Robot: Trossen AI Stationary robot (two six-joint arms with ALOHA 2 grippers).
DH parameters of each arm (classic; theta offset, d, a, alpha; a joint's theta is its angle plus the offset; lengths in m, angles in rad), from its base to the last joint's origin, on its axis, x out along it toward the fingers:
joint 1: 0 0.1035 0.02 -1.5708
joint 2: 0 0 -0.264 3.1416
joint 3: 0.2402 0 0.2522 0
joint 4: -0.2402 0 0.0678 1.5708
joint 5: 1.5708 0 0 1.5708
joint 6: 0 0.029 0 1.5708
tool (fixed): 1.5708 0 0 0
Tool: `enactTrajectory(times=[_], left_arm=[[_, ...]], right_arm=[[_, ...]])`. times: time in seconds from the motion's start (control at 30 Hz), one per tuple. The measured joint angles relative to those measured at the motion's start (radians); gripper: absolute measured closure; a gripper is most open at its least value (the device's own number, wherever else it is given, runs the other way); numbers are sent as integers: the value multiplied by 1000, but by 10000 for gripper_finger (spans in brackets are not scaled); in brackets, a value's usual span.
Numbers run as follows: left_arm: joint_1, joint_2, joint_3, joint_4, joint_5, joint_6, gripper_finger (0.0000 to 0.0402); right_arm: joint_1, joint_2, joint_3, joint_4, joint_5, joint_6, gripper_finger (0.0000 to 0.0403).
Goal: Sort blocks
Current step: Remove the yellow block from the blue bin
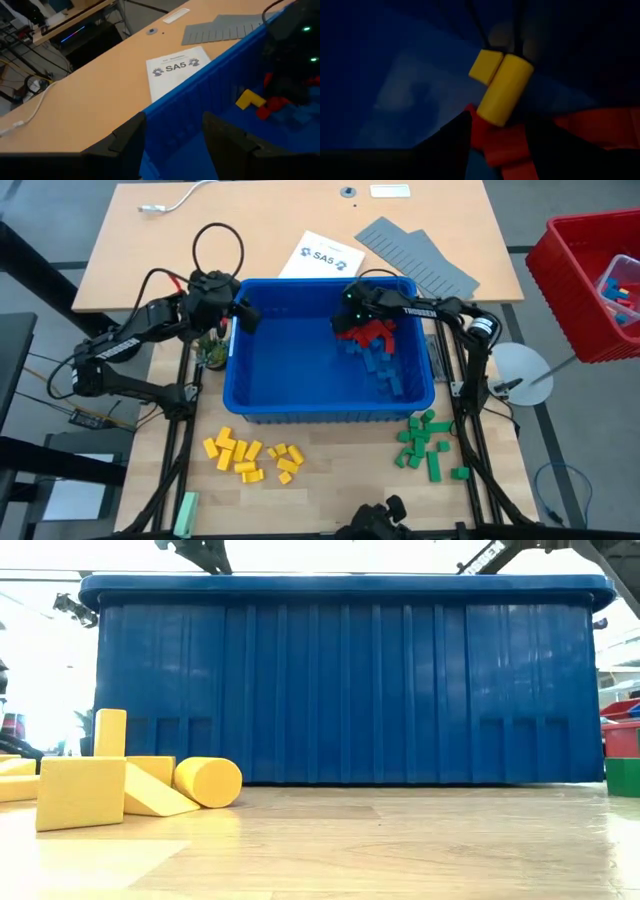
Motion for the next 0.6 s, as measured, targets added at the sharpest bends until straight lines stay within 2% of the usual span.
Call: enactTrajectory(times=[0.13,0.27,0.6], left_arm=[[0,0,0,1,0,0,199],[0,0,0,-1,0,-24,199],[0,0,0,1,43,-30,199]], right_arm=[[-21,41,0,49,-2,3,232],[-27,90,0,77,-55,15,232],[-31,148,0,149,-45,-4,232]])
